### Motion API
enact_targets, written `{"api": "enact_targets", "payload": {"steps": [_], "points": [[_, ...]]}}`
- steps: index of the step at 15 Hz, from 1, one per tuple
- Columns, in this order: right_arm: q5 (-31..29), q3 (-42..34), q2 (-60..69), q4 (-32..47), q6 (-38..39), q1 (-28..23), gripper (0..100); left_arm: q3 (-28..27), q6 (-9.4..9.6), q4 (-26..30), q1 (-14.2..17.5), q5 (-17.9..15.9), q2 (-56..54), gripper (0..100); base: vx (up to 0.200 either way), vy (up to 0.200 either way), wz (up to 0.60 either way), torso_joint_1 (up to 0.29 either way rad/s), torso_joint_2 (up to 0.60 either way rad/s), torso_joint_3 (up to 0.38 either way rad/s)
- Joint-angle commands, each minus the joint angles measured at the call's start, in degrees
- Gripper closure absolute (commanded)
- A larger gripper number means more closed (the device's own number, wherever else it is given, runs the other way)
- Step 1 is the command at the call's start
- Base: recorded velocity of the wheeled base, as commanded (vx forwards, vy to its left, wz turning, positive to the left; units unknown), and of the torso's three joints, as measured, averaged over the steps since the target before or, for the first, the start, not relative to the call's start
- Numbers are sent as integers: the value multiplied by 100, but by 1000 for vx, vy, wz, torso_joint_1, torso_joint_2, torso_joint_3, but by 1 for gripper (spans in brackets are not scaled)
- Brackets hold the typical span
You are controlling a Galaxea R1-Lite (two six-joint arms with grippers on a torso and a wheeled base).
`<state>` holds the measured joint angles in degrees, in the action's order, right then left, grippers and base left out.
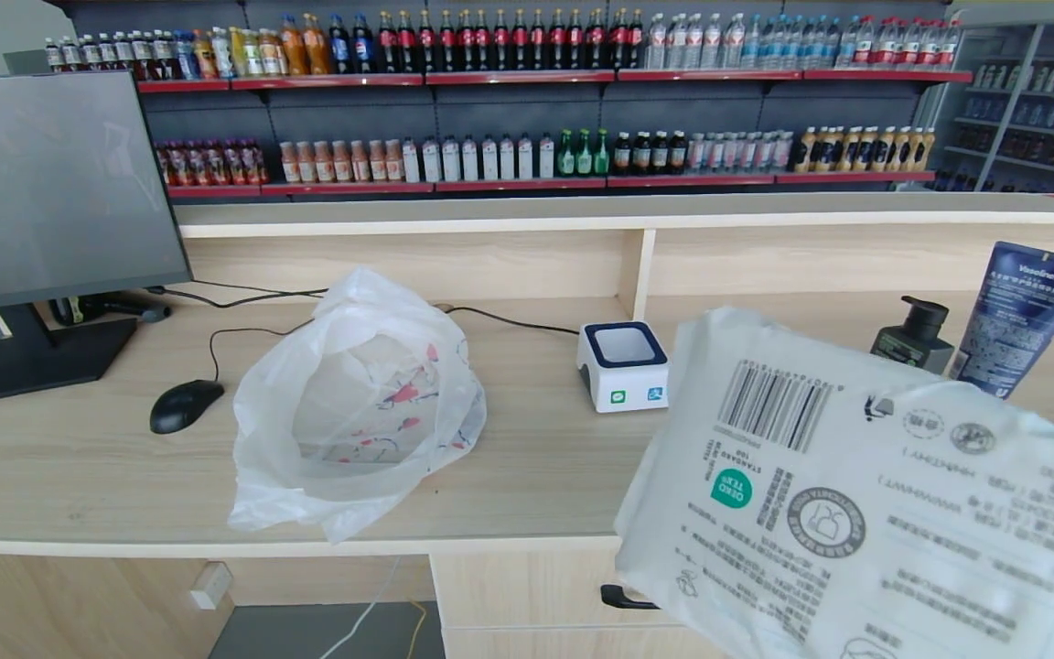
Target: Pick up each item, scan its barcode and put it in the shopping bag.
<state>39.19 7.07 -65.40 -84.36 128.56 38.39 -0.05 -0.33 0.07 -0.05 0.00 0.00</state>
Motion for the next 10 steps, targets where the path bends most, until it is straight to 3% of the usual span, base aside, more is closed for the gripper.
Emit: {"api": "enact_targets", "payload": {"steps": [1, 5, 10], "points": [[1, 5, 45, -37, 2, 2, 100, 5, -2, 1, 5, 0, 0, 100, 0, 0, 0, 0, 0, 0], [-8, -4, 63, -511, 336, -156, 100, 5, -2, 1, -4, 0, 0, 100, 0, 0, 0, 0, 0, 0], [1, -22, 63, -538, 389, -183, 100, 5, -2, -7, 5, 0, 0, 100, 0, 0, 0, 0, 0, 0]]}}
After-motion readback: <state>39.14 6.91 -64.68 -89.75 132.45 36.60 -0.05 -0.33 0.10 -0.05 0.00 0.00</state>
